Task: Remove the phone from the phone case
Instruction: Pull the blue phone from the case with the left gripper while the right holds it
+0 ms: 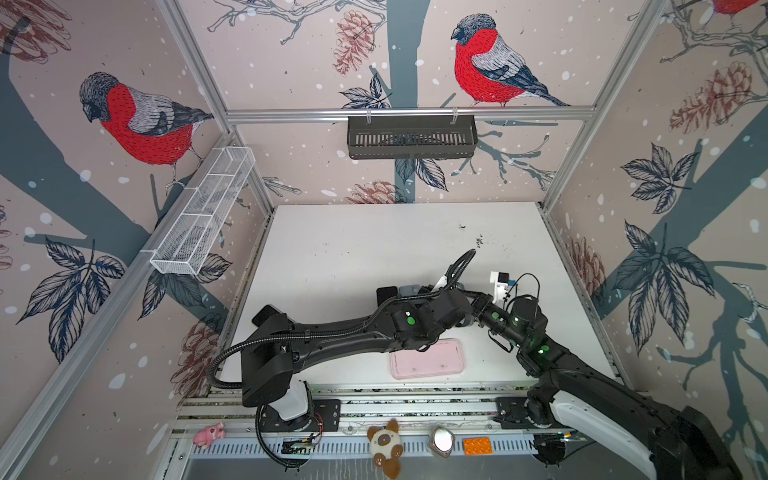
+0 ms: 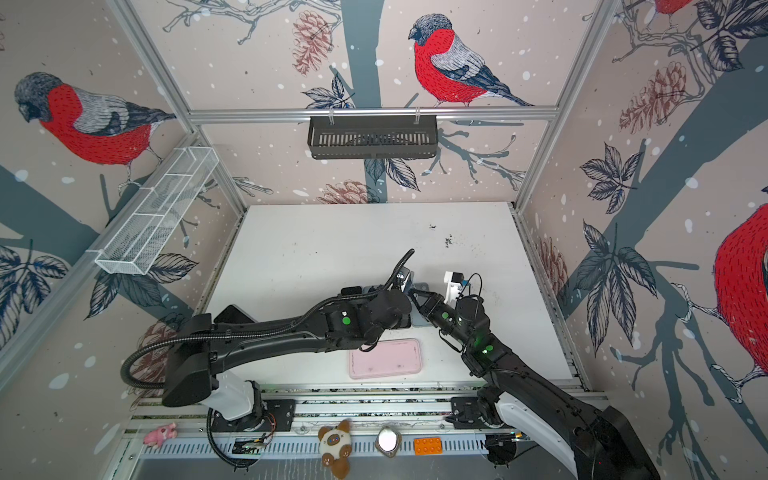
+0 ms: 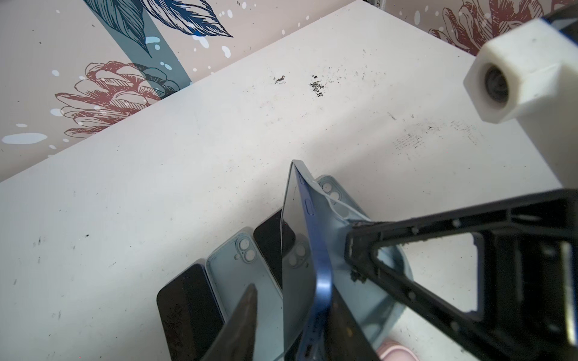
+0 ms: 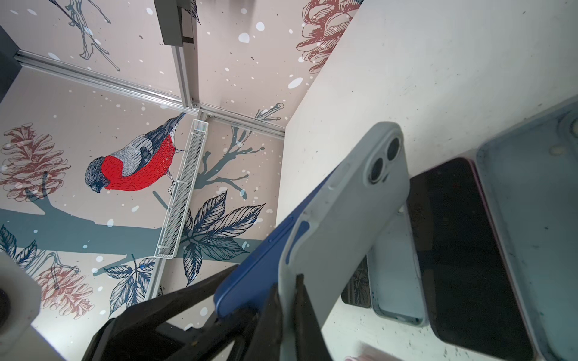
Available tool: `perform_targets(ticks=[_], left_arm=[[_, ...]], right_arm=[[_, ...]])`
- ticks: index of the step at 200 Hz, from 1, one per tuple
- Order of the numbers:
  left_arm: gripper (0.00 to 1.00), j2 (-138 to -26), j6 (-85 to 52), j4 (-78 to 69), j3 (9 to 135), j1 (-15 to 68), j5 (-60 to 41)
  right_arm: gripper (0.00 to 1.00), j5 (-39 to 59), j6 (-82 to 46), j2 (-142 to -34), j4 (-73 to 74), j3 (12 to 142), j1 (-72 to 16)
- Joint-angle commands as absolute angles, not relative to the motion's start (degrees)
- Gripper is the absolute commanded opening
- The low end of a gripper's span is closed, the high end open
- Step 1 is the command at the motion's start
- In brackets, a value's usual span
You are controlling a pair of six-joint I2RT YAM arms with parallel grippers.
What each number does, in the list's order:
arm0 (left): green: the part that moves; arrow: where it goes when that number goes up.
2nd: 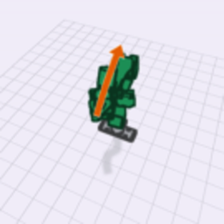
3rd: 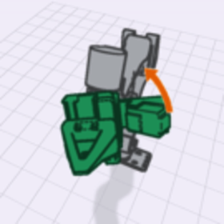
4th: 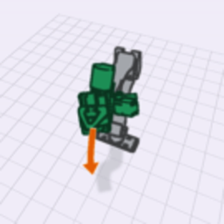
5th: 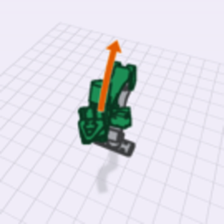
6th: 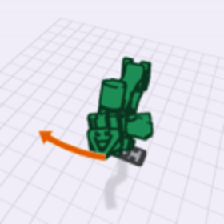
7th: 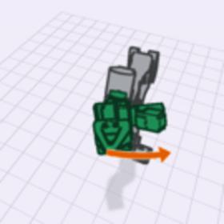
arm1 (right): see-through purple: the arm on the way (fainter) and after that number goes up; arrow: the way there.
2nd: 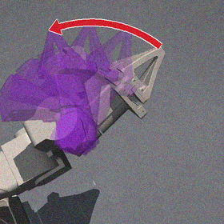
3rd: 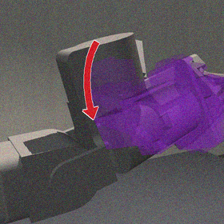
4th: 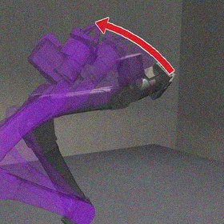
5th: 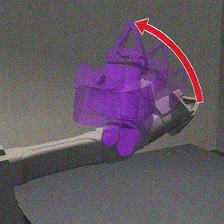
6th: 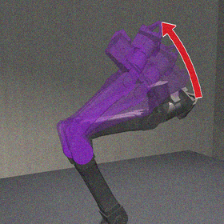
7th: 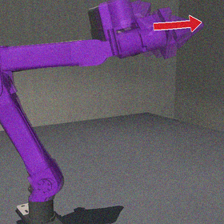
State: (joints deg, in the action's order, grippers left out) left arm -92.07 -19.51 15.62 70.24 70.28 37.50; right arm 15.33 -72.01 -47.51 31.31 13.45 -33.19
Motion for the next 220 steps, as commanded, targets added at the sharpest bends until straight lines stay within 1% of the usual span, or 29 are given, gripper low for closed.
perform_targets(ticks=[1,10,21,34,59,87,121,161,177,197,220], left_arm=[[0.23,-92.8,-18.4,14.4,70.2,70.2,38.7],[0.15,-93.3,-17.6,13.8,70.2,70.1,37.7],[0.09,-93.8,-16.7,13.9,70.4,70.1,37.4],[0.05,-94.3,-15.9,14.2,70.5,70.1,37.7],[0.0,-93.5,-14.4,15.0,70.2,70.2,40.6],[0.0,-89.0,-11.8,14.0,68.5,70.1,46.1],[0.0,-82.0,-7.0,10.6,65.3,70.1,48.7],[0.0,-75.3,1.6,3.8,59.6,69.9,51.0],[0.0,-74.2,4.6,2.1,57.6,68.3,51.2],[0.0,-74.8,7.1,1.6,56.1,63.6,49.4],[0.0,-76.5,12.9,-2.2,53.9,59.9,48.3]], right_arm=[[0.0,16.6,-72.3,-47.2,35.1,13.4,-33.2],[0.0,16.6,-72.2,-47.0,34.9,13.5,-33.2],[0.0,16.6,-72.1,-46.8,34.7,13.8,-33.2],[0.0,16.7,-71.9,-46.7,34.1,14.1,-33.2],[0.0,16.7,-71.6,-46.4,33.2,14.5,-33.2],[0.0,16.2,-70.9,-46.1,31.6,14.0,-33.0],[0.0,14.7,-70.4,-46.4,31.0,11.6,-32.3],[0.0,14.9,-71.5,-49.2,33.6,9.4,-27.5],[0.0,15.4,-71.6,-52.0,34.7,10.6,-25.8],[0.0,16.7,-70.6,-57.1,34.7,14.6,-25.2],[0.0,18.2,-71.0,-65.3,36.7,19.2,-25.1]])
